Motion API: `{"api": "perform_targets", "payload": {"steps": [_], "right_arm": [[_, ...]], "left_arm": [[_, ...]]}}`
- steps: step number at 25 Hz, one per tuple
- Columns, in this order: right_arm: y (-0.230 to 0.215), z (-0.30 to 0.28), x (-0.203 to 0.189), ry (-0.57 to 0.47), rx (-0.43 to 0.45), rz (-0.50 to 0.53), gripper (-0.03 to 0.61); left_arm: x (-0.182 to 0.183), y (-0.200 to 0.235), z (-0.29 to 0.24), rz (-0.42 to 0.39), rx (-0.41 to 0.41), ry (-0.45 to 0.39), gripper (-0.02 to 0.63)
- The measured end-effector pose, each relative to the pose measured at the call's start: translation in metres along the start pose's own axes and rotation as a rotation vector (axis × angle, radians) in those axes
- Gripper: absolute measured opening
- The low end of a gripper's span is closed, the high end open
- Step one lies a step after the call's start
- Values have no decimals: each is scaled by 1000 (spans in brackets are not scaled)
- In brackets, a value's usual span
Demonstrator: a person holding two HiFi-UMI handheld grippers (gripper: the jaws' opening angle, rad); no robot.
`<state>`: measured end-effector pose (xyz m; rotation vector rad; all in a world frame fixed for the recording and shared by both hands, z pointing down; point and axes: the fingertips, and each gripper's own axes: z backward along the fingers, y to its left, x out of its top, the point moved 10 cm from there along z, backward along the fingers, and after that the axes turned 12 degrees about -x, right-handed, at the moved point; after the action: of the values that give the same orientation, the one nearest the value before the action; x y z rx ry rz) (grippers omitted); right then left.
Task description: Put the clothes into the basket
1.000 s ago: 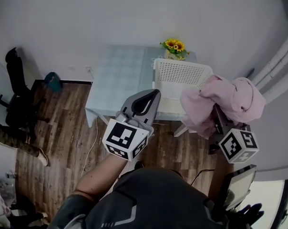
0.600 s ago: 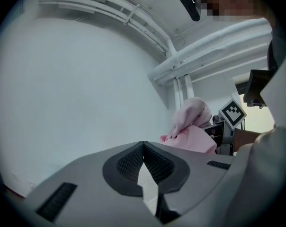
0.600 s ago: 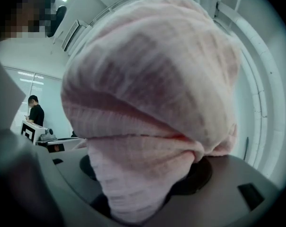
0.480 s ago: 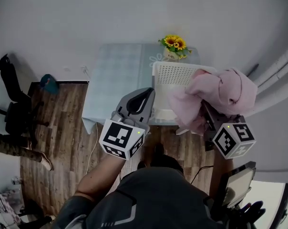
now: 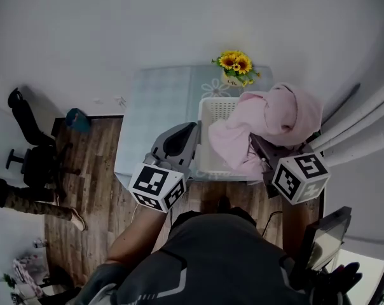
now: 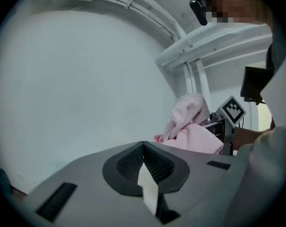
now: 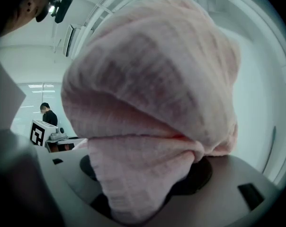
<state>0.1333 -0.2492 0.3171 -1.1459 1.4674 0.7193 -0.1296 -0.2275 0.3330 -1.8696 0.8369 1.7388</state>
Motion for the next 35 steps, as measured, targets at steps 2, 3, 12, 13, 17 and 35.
{"api": "perform_targets", "payload": {"steps": [2, 3, 12, 13, 17, 35], "right_arm": [[-2, -16, -8, 40, 39, -5, 331], [-2, -24, -13, 63, 55, 2, 331], [-3, -81, -57, 287, 68, -112, 331], [-2, -86, -62, 313, 58, -112, 331], [-5, -107, -77, 417, 10, -111, 331], [-15, -160, -153, 735, -41, -193, 331]], "left_arm": [[-8, 9, -4, 22, 16, 8, 8], [-12, 14, -5, 30, 33, 16, 8], [-16, 57, -8, 43, 66, -6, 8], [-17, 60, -10, 35, 52, 3, 8], [-30, 79, -24, 31, 4, 26, 8], [-59, 116, -48, 78, -22, 48, 8]]}}
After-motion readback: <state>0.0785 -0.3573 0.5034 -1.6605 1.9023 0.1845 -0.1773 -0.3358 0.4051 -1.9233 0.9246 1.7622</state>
